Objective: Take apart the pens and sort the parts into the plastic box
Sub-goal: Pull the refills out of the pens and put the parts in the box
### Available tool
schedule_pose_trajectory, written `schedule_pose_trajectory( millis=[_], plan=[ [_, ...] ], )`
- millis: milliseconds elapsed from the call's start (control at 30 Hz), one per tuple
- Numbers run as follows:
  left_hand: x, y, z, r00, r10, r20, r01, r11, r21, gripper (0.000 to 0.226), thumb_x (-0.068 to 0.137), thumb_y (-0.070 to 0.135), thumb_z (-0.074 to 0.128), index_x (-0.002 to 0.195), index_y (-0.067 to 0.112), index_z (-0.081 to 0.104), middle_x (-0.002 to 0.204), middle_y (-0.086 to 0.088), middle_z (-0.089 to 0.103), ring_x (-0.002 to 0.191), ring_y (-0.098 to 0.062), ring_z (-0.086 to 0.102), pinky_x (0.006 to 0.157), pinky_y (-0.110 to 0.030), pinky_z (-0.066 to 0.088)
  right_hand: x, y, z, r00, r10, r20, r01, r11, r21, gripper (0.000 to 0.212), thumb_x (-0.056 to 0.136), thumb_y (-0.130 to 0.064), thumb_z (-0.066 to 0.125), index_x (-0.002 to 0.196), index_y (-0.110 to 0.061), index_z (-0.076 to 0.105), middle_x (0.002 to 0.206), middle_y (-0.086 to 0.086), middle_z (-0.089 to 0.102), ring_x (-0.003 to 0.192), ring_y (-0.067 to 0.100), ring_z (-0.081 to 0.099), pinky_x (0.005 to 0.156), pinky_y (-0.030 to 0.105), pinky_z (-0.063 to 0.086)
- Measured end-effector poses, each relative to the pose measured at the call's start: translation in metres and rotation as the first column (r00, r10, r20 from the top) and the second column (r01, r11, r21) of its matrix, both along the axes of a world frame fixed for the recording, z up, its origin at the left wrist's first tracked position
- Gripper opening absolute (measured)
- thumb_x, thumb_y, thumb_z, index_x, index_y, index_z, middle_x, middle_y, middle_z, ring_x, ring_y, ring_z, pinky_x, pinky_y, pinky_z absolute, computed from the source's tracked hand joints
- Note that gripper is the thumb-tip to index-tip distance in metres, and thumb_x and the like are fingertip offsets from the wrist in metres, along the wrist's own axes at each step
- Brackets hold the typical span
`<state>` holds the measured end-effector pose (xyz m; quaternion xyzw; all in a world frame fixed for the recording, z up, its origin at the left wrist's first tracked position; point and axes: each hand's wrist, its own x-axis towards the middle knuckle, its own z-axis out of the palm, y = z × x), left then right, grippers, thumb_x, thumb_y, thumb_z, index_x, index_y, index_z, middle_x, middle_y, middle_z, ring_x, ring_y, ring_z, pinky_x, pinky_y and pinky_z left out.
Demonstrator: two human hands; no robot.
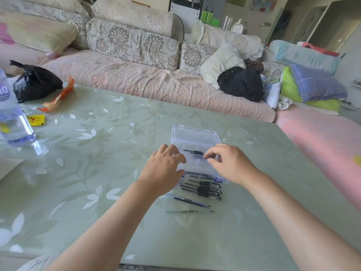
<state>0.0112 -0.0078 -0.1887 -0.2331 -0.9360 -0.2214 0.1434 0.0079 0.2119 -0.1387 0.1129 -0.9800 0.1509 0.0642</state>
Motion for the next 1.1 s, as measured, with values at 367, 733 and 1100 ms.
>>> schedule_pose_trajectory(
  millis=[367, 733, 1100],
  plan=[
    [0.027, 0.018, -0.006, 0.973, -0.197, 0.119, 0.197, 0.980, 0.014, 0.014, 0.090, 0.025, 0.060, 0.097, 0.028, 0.071, 0.098, 0.011, 0.062, 0.093, -0.011, 0.048, 0.076, -0.026, 0.043, 0.072, 0.004, -0.029, 0.989, 0.004, 0.148, -0.019, 0.995, 0.098, 0.018, 0.087, -0.027, 0.060, 0.100, -0.035, 0.069, 0.092, -0.016, 0.056, 0.082, 0.004, 0.048, 0.075, 0.023, 0.044],
    [0.040, 0.021, -0.009, 0.975, -0.153, 0.162, 0.162, 0.986, -0.040, 0.021, 0.089, 0.024, 0.064, 0.109, 0.029, 0.068, 0.107, 0.012, 0.061, 0.101, -0.011, 0.049, 0.076, -0.021, 0.038, 0.075, 0.009, -0.035, 0.998, -0.013, 0.055, 0.005, 0.989, 0.147, 0.022, 0.085, -0.023, 0.058, 0.099, -0.035, 0.070, 0.095, -0.013, 0.061, 0.091, 0.011, 0.057, 0.069, 0.026, 0.042],
    [0.034, 0.027, -0.006, 0.990, -0.130, 0.054, 0.132, 0.990, -0.042, 0.009, 0.091, 0.029, 0.063, 0.097, 0.029, 0.069, 0.094, 0.012, 0.064, 0.089, -0.012, 0.059, 0.066, -0.020, 0.034, 0.068, 0.016, -0.032, 0.997, 0.066, 0.039, -0.058, 0.985, -0.162, 0.016, 0.084, -0.014, 0.064, 0.091, -0.026, 0.072, 0.088, -0.014, 0.057, 0.077, -0.001, 0.054, 0.072, 0.013, 0.040]
  ],
)
